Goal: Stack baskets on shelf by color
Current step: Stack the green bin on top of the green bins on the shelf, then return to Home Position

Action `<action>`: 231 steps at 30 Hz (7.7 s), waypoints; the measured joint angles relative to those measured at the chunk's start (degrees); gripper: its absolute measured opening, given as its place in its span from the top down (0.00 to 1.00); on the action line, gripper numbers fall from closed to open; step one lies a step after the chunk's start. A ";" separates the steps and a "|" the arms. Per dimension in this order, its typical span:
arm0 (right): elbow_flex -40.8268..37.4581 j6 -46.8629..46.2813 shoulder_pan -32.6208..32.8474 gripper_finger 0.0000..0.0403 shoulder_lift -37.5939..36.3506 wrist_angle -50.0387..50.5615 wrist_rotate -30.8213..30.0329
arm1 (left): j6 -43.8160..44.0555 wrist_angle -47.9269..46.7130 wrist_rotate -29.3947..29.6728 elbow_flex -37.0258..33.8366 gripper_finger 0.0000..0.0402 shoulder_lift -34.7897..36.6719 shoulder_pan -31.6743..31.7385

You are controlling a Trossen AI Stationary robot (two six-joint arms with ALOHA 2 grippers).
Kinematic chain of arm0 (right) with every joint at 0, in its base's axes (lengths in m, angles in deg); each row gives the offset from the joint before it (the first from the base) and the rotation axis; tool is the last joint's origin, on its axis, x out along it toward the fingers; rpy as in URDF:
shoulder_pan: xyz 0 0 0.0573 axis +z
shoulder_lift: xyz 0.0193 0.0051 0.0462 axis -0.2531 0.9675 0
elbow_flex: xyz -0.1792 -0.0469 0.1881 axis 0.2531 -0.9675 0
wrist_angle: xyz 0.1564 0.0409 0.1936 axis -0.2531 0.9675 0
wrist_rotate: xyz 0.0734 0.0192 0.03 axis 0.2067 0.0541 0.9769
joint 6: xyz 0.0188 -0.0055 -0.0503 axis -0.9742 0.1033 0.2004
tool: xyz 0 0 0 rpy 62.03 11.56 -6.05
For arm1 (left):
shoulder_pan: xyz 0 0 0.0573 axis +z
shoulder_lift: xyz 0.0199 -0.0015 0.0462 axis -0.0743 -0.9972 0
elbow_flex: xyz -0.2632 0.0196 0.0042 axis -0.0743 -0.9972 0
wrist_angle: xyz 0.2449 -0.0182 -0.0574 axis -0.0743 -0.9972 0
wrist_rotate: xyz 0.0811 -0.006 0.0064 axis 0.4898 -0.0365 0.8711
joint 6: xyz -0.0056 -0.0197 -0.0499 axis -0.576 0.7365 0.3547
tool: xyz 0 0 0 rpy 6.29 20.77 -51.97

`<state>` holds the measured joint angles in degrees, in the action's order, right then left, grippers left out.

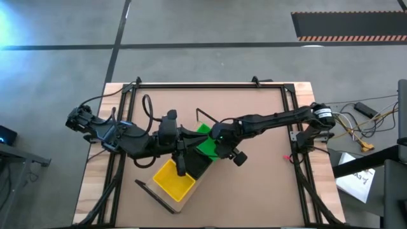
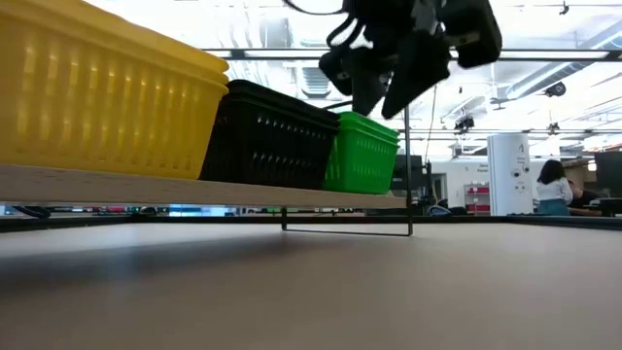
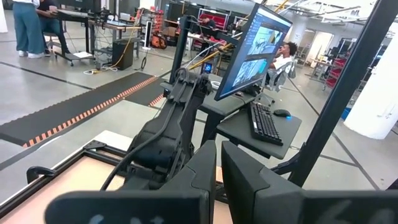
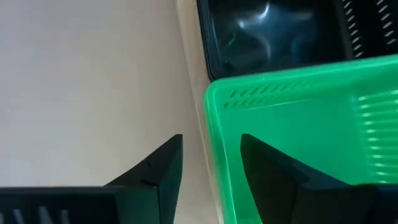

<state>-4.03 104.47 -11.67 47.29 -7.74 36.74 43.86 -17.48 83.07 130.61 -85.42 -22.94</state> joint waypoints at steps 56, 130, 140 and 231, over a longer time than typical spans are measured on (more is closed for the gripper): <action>-18.27 -30.97 -12.95 0.86 -34.06 -10.75 2.15 | 1.66 -0.41 0.36 -0.10 0.98 -0.02 4.89; -47.46 -60.17 -14.25 0.98 -82.41 -17.52 -11.59 | -17.26 26.01 -33.29 -104.15 1.00 80.07 21.07; -47.46 -60.17 -14.25 0.98 -82.41 -17.46 -11.61 | -20.72 21.60 -34.84 -104.23 1.00 84.19 21.09; -77.09 -32.52 3.65 0.98 -92.18 -41.78 -15.06 | -21.20 22.95 -35.47 -104.35 1.00 82.60 21.07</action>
<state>-81.13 71.95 -8.02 -44.89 -49.52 21.68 22.66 5.46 47.60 26.26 -2.82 -1.87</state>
